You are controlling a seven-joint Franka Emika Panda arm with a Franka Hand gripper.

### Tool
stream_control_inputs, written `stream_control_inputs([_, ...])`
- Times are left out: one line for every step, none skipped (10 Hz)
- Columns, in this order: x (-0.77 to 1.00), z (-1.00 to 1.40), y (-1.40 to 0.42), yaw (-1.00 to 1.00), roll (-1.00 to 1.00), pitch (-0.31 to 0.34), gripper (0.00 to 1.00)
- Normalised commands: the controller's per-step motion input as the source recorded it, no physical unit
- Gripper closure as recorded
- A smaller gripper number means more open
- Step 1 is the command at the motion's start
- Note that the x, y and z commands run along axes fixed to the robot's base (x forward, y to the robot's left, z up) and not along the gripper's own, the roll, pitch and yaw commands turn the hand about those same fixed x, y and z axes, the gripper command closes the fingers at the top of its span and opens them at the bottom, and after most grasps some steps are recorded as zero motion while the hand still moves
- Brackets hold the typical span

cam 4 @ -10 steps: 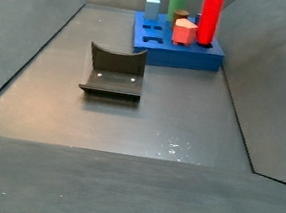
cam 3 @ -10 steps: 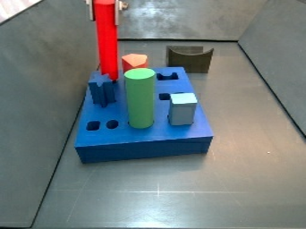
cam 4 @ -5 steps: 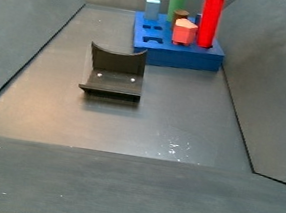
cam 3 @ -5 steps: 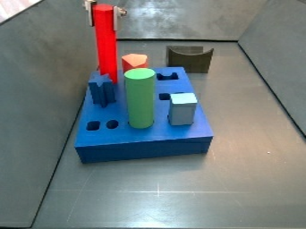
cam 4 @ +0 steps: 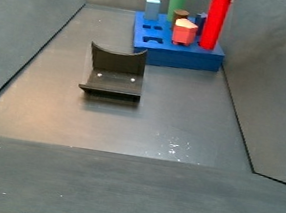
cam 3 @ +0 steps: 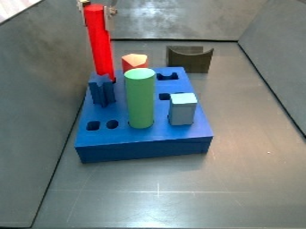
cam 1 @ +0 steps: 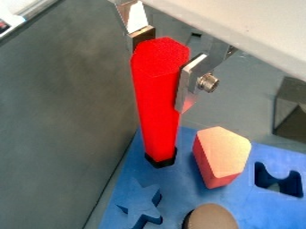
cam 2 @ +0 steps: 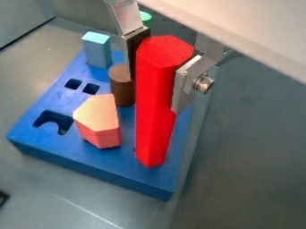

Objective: Pick up the hexagon object. Move up. Place the hexagon object on the fixture. Regrasp the hexagon object. Move to above the board. Insert the hexagon object.
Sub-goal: Insert the hexagon object.

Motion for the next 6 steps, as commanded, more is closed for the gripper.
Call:
stream_control_inputs([0.07, -0.36, -0.02, -0.54, -0.1, -0.231, 1.0])
stream_control_inputs([-0.05, -0.33, -0.07, -0.21, -0.05, -0.266, 1.0])
stream_control_inputs([-0.12, -0.31, -0.09, -0.01, -0.03, -0.276, 1.0])
stream_control_inputs([-0.24, -0.27, -0.12, 0.08, 0.0, -0.29, 1.0])
stream_control_inputs([-0.22, -0.26, -0.11, 0.23, 0.0, -0.287, 1.0])
stream_control_inputs([-0.13, -0.3, -0.04, 0.61, 0.0, -0.25, 1.0])
